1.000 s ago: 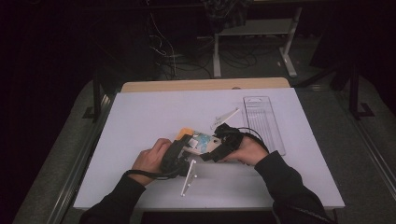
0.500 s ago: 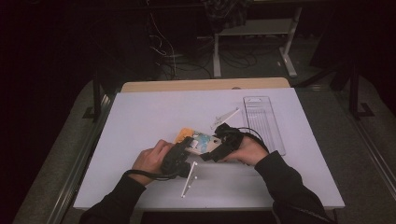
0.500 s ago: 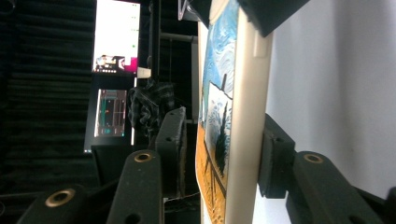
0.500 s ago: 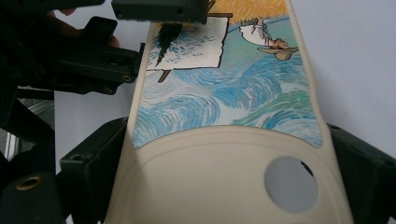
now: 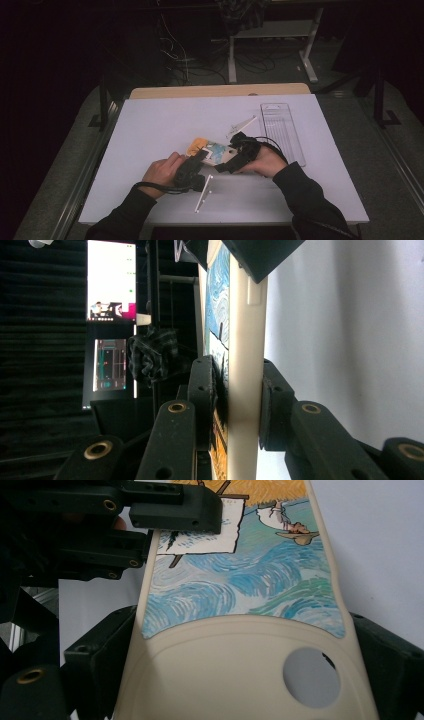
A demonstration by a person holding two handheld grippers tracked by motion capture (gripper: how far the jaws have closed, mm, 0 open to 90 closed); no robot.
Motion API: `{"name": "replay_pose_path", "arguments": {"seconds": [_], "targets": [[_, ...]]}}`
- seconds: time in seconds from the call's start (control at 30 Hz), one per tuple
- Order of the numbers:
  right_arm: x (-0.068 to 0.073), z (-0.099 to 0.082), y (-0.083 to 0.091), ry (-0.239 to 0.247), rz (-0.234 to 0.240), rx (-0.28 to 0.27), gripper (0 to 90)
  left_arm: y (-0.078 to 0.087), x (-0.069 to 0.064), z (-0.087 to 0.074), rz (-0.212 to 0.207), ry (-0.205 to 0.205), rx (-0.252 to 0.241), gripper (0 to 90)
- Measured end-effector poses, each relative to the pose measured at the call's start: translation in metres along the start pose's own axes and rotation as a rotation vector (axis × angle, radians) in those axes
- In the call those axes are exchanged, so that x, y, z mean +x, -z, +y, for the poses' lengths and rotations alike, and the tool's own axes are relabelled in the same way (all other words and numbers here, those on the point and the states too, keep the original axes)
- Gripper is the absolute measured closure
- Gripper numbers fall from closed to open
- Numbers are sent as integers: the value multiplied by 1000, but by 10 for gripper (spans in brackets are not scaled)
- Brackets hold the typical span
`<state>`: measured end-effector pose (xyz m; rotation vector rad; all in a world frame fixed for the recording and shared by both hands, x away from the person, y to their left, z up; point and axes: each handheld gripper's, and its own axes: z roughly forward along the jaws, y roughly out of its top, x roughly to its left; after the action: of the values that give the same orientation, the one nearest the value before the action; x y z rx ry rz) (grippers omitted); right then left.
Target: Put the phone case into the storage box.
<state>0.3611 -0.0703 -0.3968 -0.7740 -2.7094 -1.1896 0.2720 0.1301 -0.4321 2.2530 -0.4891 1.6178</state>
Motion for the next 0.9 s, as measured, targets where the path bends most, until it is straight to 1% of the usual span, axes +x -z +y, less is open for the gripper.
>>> {"name": "replay_pose_path", "arguments": {"seconds": [0.13,0.23,0.3,0.4,0.47,0.5,0.57,0.6,0.77,0.8,0.87,0.9], "targets": [[-1,0,0,-5,2,1,91,0,0,0,6,-8,6,758],[-1,0,0,-19,8,-2,89,1,0,1,8,-12,13,778],[-1,0,0,-15,6,-2,88,1,1,1,8,-13,16,787],[-2,0,1,-13,11,-5,88,2,1,2,20,-23,20,794],[-2,0,2,-19,22,-8,86,2,1,2,29,-26,22,796],[-2,1,2,-24,35,-11,84,2,1,2,27,-23,21,797],[-3,0,2,-10,31,-8,80,2,1,3,28,-27,23,798],[-3,1,2,-7,37,-11,78,2,1,3,29,-26,24,799],[-1,0,2,-1,31,-15,72,3,1,3,26,-24,26,800],[-1,0,1,6,27,-15,71,2,1,3,25,-23,25,801],[0,0,1,25,4,-13,51,2,1,4,15,-28,27,802],[0,0,1,27,5,-18,39,2,0,4,15,-28,28,802]]}}
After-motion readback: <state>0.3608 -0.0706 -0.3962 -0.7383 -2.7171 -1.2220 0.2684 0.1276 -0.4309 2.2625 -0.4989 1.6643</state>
